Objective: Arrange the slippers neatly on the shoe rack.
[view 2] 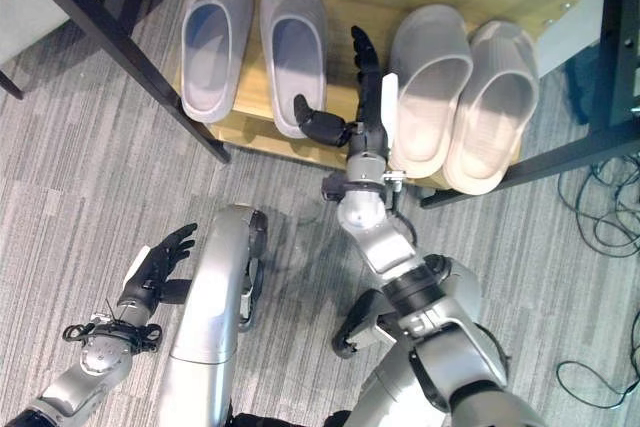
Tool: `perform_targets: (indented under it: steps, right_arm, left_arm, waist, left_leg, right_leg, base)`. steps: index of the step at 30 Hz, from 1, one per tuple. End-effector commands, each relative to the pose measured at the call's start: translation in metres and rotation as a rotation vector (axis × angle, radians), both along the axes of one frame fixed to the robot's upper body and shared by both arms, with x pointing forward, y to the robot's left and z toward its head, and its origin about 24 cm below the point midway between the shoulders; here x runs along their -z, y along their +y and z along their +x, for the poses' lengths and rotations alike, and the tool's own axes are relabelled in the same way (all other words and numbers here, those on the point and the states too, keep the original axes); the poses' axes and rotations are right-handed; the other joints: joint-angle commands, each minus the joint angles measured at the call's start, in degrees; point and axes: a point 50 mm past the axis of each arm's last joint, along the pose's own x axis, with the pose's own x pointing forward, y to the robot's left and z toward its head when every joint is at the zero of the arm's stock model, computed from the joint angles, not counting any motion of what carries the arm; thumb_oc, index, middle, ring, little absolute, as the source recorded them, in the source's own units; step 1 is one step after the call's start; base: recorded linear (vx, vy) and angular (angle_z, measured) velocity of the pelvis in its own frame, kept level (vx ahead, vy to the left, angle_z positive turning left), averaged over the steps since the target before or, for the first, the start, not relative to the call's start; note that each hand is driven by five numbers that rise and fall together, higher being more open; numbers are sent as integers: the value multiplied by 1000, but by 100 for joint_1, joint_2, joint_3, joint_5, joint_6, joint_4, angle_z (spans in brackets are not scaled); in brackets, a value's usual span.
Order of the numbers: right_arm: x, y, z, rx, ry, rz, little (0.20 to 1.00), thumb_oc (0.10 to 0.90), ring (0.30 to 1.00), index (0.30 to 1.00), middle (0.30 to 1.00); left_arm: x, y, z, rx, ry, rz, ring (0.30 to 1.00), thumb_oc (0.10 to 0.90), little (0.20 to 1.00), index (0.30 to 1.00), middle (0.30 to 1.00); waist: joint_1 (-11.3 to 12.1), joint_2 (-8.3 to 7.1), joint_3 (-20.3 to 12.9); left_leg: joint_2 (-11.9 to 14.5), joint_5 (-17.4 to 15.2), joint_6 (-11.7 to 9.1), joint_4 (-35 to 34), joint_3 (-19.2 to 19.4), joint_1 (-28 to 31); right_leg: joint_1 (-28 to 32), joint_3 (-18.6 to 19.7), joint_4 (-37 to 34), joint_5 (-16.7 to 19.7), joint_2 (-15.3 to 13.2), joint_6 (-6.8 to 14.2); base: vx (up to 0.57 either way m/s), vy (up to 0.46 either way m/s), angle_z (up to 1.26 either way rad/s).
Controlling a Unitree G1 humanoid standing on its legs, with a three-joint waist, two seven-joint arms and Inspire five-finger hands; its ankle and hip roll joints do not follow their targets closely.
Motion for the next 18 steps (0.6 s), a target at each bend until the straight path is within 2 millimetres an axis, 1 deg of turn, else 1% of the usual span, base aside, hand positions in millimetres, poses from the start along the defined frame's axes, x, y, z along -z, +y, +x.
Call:
perform_targets:
  steps: [1, 2, 6, 7, 8, 12, 14, 18]
  right_arm:
    - [-49, 33, -16, -184, -237, 57, 900, 800, 900, 900, 900]
    - [-49, 33, -16, -185, -237, 57, 900, 800, 900, 900, 900]
    - [-50, 46, -16, -232, -231, 44, 900, 800, 900, 900, 900]
    - [-51, 46, -16, -233, -231, 44, 900, 800, 900, 900, 900]
    - [-52, 54, -15, -256, -228, 42, 900, 800, 900, 900, 900]
    - [-54, 67, -13, -293, -216, 35, 900, 800, 900, 900, 900]
    - [-59, 73, -11, -307, -217, 11, 900, 800, 900, 900, 900]
    - [-64, 79, -9, -316, -223, -6, 900, 800, 900, 900, 900]
  left_arm:
    - [-22, -35, 18, 60, -135, -58, 900, 800, 900, 900, 900]
    - [-22, -35, 18, 60, -135, -58, 900, 800, 900, 900, 900]
    - [-24, -37, 19, 77, -144, -46, 900, 800, 900, 900, 900]
    - [-24, -37, 19, 76, -144, -46, 900, 800, 900, 900, 900]
    - [-24, -37, 19, 81, -144, -40, 900, 800, 900, 900, 900]
    - [-24, -38, 21, 81, -146, -36, 900, 800, 900, 900, 900]
    - [-24, -38, 21, 84, -146, -33, 900, 800, 900, 900, 900]
    - [-24, -38, 22, 89, -149, -29, 900, 800, 900, 900, 900]
  waist:
    - [68, -151, -206]
    - [68, -152, -206]
    - [101, -105, -206]
    - [99, -105, -206]
    - [114, -89, -206]
    - [155, -46, -206]
    - [196, -14, -206]
    - [239, 8, -206]
  left_leg:
    - [-55, -357, -514, -436, -218, -270]
    - [-55, -358, -514, -436, -219, -270]
    - [-66, -358, -524, -425, -248, -270]
    - [-65, -358, -525, -427, -250, -270]
    - [-68, -360, -525, -416, -261, -270]
    - [-75, -358, -523, -399, -278, -270]
    - [-85, -355, -522, -395, -291, -270]
    - [-94, -348, -521, -407, -307, -270]
  right_leg:
    - [-137, 57, 530, 149, -311, -79]
    - [-136, 56, 529, 150, -311, -78]
    - [-124, 48, 528, 145, -298, -83]
    - [-122, 44, 525, 146, -297, -83]
    - [-109, 32, 524, 143, -295, -86]
    - [-87, 16, 514, 154, -300, -88]
    - [-68, 17, 502, 151, -293, -82]
    - [-22, 0, 493, 154, -313, -81]
  base:
    - [0, 0, 0]
    - [0, 0, 0]
    - [0, 0, 0]
    - [0, 0, 0]
    - [0, 0, 0]
    - [0, 0, 0]
    - [0, 0, 0]
    - [0, 0, 0]
